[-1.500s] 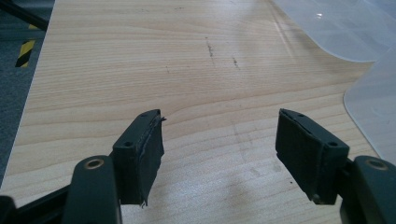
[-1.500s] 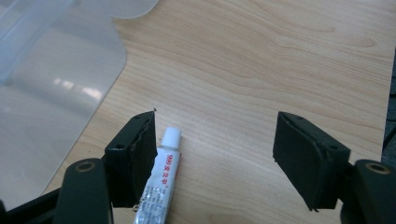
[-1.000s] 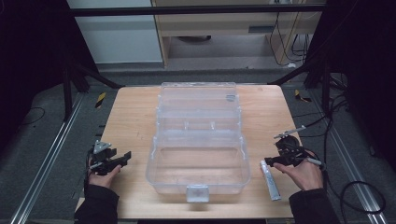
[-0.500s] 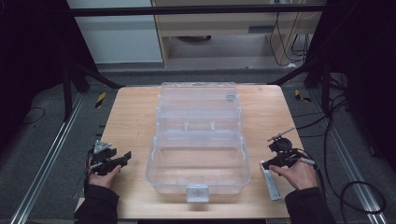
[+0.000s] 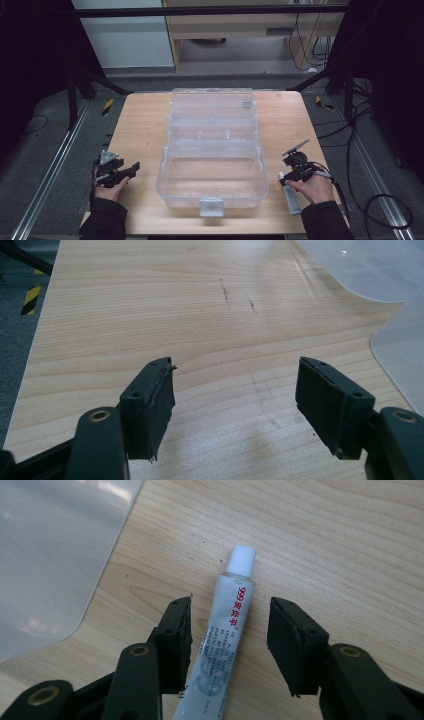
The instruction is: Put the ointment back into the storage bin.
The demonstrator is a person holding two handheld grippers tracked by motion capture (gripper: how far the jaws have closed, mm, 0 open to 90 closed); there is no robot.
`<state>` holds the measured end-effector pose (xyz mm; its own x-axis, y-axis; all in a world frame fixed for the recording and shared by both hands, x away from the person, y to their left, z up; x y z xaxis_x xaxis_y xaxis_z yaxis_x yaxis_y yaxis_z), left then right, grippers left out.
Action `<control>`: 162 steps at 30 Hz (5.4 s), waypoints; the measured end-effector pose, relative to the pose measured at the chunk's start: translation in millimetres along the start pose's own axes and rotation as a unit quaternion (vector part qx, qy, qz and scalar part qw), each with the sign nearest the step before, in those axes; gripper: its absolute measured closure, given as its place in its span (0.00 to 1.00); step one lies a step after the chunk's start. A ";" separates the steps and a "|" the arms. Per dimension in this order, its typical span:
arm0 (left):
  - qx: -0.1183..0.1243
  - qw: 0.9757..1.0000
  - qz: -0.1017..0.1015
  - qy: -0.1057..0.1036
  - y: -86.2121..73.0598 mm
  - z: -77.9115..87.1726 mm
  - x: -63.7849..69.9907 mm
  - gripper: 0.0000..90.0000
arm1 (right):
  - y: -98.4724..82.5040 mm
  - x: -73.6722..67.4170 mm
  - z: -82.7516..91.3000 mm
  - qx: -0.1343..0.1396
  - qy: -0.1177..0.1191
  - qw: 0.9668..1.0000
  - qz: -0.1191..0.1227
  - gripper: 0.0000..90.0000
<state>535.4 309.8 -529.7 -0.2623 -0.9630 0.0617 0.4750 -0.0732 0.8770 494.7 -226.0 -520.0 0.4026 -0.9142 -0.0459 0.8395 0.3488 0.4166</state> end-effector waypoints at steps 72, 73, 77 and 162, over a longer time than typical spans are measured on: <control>-0.005 1.000 -0.005 -0.001 -0.6 -1.8 1.3 0.35 | 31.8 -5.5 53.5 0.011 0.010 0.998 0.056 0.78; -0.005 1.000 -0.005 -0.001 -0.6 -1.8 1.3 0.35 | 31.8 -5.5 53.5 0.011 0.010 0.998 0.056 0.78; -0.005 1.000 -0.006 -0.001 -0.8 -1.7 1.4 0.35 | 37.2 -10.1 64.4 0.020 0.016 0.998 0.065 0.78; -0.004 1.000 -0.006 -0.005 -0.6 -2.4 1.8 0.35 | 92.0 -170.4 30.4 -0.049 0.146 0.839 0.522 0.78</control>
<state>536.7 307.4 -531.3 -0.2763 -0.9594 0.0560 0.4790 -0.0870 0.8735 492.2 -44.4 -446.2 0.9974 -0.0150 0.0711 -0.0064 0.9564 0.2918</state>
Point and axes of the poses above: each handheld gripper's, and its own axes: z roughly backward along the jaws, y roughly out of its top, x roughly to its right, the point moved 8 cm from there along -z, roughly forward along the jaws, and after that the axes turned 9 degrees about x, right-handed, at the moved point
